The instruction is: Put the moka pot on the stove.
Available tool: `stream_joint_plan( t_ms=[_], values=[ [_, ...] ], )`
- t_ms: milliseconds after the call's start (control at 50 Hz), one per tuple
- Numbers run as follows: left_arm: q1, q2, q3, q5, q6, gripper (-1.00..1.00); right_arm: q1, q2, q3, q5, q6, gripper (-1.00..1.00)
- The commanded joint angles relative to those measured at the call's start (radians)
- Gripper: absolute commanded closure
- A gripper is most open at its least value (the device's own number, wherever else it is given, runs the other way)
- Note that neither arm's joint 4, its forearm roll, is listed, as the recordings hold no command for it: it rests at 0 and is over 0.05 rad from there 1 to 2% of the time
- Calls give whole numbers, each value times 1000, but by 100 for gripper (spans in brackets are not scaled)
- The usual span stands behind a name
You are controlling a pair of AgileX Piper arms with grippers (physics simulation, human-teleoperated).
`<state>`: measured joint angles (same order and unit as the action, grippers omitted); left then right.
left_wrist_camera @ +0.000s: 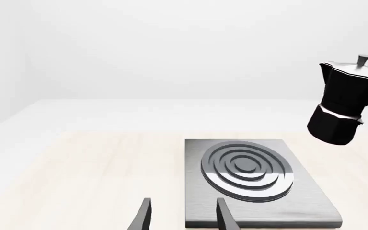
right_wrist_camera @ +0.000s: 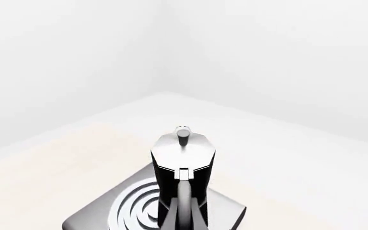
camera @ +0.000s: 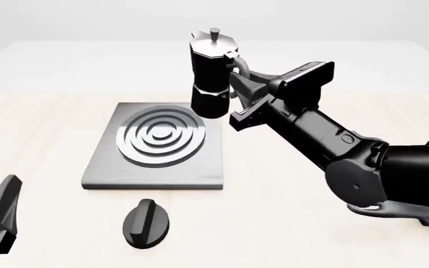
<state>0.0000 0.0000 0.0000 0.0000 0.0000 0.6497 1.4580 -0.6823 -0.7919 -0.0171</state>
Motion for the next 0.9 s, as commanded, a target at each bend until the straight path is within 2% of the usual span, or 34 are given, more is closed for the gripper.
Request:
stream_joint_plan(
  t_ms=[20,400,500,720,780,900],
  values=[
    [0,0,0,0,0,-100,7,50,-62,-27,-2,100],
    [0,0,0,0,0,-100,34,154,-145,-47,-11,100],
    [0,0,0,0,0,-100,41,168,-148,-85,-36,100],
    [0,0,0,0,0,-100,65,229,-191,-102,-40,100],
    [0,0,0,0,0,-100,81,227,-184,-119,-60,100],
    [0,0,0,0,0,-100,101,259,-202,-130,-65,100]
  ],
)
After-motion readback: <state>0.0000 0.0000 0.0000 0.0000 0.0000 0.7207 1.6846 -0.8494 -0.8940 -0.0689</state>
